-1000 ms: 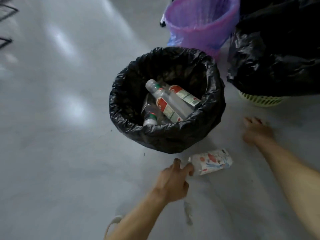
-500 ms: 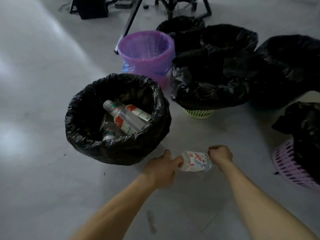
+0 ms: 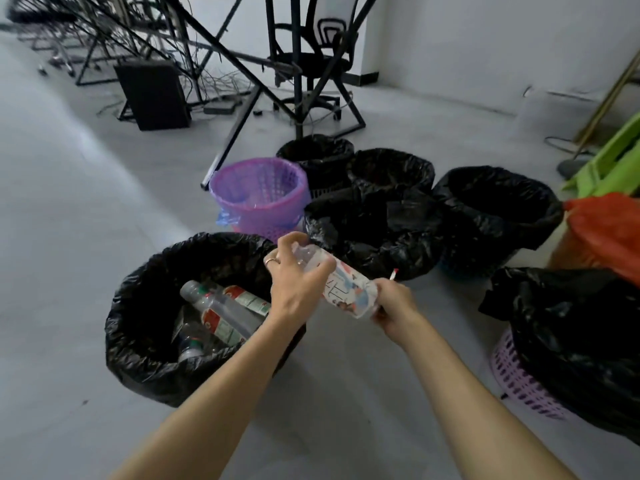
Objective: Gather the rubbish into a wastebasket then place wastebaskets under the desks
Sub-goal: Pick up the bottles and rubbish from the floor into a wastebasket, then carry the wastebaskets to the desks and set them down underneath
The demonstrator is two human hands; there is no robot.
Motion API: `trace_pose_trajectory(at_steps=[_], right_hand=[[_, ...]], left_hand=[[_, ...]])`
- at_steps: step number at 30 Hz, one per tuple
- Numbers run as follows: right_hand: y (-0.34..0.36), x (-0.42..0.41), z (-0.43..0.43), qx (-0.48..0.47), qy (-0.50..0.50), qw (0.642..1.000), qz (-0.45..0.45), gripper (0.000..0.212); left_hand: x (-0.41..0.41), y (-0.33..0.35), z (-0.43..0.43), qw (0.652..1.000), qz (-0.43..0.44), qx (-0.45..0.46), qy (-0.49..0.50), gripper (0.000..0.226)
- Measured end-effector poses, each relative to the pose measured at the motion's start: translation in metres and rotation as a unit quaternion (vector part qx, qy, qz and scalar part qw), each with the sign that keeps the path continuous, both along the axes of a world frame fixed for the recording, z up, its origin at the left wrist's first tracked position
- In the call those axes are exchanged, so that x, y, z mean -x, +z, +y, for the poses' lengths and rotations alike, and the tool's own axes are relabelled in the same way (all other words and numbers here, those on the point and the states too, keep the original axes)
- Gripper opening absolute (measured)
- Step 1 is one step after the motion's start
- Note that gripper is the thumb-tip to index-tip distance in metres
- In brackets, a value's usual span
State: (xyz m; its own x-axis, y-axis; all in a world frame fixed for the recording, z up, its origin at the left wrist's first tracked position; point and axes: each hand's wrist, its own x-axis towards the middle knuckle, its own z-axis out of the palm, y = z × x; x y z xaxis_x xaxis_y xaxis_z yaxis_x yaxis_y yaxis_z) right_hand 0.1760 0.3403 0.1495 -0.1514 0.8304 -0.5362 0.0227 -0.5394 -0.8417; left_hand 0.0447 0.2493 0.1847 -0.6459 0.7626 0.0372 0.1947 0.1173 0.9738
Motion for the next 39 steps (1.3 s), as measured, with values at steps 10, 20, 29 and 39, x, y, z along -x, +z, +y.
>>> trace_pose_trajectory(at_steps=[10, 20, 29, 39], right_hand=[[0.036, 0.091, -0.057, -0.110, 0.230, 0.967, 0.003, 0.017], [0.039, 0.148, -0.085, -0.333, 0.335, 0.867, -0.157, 0.044], [-0.020, 0.133, -0.069, -0.335, 0.281, 0.829, -0.349, 0.072], [-0.025, 0.154, -0.087, -0.195, 0.336, 0.897, -0.211, 0.052]], left_hand=[[0.111, 0.023, -0.043, 0.986, -0.105, 0.008, 0.126, 0.092], [0.185, -0.009, -0.110, 0.953, 0.149, 0.230, 0.126, 0.081], [0.192, -0.056, -0.146, 0.901, 0.075, 0.365, 0.224, 0.083], [0.230, -0.070, -0.164, 0.869, -0.136, 0.238, 0.412, 0.039]])
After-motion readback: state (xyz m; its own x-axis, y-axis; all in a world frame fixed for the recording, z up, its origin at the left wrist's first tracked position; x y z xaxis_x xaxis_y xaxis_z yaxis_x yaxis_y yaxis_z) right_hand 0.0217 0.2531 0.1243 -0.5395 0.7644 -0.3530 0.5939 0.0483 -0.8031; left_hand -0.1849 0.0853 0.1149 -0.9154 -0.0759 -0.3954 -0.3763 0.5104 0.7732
